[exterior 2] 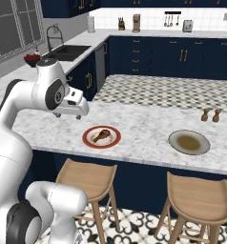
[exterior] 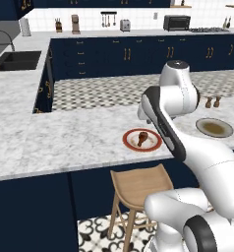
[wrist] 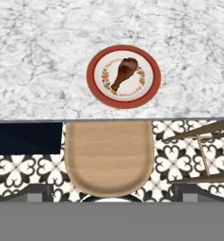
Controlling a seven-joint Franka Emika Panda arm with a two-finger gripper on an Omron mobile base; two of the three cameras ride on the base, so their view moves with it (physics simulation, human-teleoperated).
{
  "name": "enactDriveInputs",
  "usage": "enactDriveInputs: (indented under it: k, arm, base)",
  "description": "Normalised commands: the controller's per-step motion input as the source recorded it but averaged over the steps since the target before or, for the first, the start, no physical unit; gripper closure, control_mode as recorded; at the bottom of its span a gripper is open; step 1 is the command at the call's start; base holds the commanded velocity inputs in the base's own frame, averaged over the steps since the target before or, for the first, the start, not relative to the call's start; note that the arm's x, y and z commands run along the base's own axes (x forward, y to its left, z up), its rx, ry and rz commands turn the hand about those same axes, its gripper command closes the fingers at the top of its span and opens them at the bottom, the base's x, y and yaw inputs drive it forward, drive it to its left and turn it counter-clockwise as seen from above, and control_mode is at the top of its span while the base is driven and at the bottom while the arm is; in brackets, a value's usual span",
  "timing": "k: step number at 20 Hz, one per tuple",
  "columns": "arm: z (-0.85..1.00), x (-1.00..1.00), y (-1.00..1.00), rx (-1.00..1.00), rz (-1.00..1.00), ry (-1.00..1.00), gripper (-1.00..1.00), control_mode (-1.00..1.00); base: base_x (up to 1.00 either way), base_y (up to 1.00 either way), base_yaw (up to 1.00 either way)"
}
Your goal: Pick the chicken drumstick and broccoli from their plates and place them in the bowl. Then put the bowl in the fridge.
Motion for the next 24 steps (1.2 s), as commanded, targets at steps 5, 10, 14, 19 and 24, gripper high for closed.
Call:
enactDriveInputs:
  k: [5, 10, 14, 19, 24]
  arm:
    - [0.0, 0.0, 0.0, 0.0, 0.0, 0.0, -1.0, 1.0]
    - [-0.01, 0.4, 0.0, 0.0, 0.0, 0.0, -1.0, -1.0]
    - [-0.05, 0.88, 0.0, 0.0, -0.02, 0.0, -1.0, -1.0]
    - [-0.27, 1.0, -0.1, 0.0, -0.2, 0.02, -1.0, -1.0]
    - [-0.51, 0.74, -0.42, 0.13, -0.29, 0.01, -1.0, -1.0]
  base:
    - [0.58, 0.0, 0.0]
    - [0.08, 0.0, 0.0]
    - [0.0, 0.0, 0.0]
    - [0.0, 0.0, 0.0]
    - [0.0, 0.0, 0.0]
